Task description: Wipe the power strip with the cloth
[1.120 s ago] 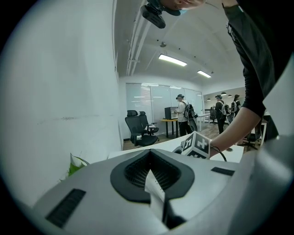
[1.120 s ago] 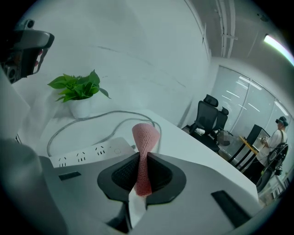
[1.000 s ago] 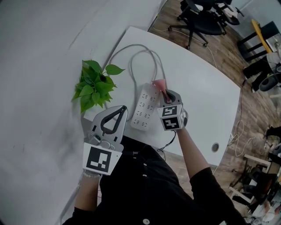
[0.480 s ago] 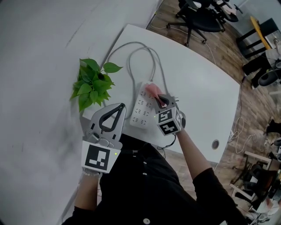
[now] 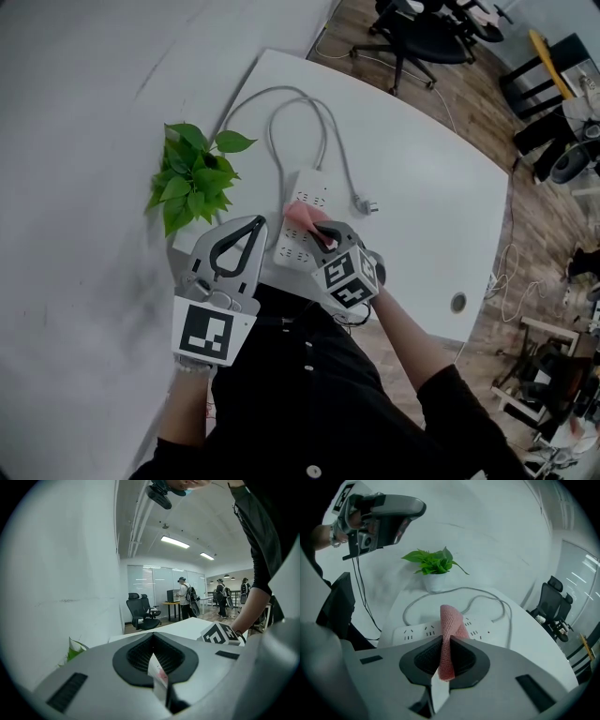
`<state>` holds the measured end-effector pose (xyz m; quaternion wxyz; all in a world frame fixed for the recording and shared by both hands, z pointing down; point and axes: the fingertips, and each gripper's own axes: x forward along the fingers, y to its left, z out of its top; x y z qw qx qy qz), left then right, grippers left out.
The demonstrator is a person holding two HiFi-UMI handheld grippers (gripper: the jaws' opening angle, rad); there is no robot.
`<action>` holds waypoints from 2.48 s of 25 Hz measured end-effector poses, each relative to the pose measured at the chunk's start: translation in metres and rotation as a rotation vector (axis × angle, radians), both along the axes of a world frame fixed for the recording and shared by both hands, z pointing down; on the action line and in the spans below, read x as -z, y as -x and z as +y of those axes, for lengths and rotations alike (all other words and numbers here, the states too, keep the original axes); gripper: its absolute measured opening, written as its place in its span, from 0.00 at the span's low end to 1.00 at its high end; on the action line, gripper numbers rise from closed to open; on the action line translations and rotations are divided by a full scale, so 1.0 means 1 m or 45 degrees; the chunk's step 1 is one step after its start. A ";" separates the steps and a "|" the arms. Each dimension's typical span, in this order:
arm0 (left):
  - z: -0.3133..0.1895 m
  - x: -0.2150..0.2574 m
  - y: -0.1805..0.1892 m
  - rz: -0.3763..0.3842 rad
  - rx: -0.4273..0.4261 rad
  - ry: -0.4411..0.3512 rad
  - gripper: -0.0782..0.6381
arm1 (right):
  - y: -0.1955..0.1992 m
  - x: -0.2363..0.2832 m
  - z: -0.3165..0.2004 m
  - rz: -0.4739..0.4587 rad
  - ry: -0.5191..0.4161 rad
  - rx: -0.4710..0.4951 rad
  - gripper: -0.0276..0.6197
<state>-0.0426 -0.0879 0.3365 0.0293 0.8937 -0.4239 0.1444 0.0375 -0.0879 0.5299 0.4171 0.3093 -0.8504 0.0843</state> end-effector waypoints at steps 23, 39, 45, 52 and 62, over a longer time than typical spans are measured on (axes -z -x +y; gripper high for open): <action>0.000 -0.003 0.004 0.002 0.001 0.007 0.12 | 0.036 -0.002 0.103 -0.084 0.246 0.383 0.13; -0.004 0.001 0.008 0.005 0.012 -0.010 0.13 | 0.006 0.062 0.001 0.027 -0.208 0.241 0.13; -0.003 0.002 0.017 -0.003 0.037 -0.008 0.13 | -0.005 0.064 -0.056 0.130 -0.315 0.167 0.13; -0.002 0.001 0.026 -0.002 0.071 -0.007 0.13 | -0.012 0.049 -0.104 0.216 -0.349 0.101 0.13; 0.000 0.002 0.035 -0.004 0.110 -0.006 0.13 | 0.003 0.012 -0.094 0.230 -0.173 0.176 0.13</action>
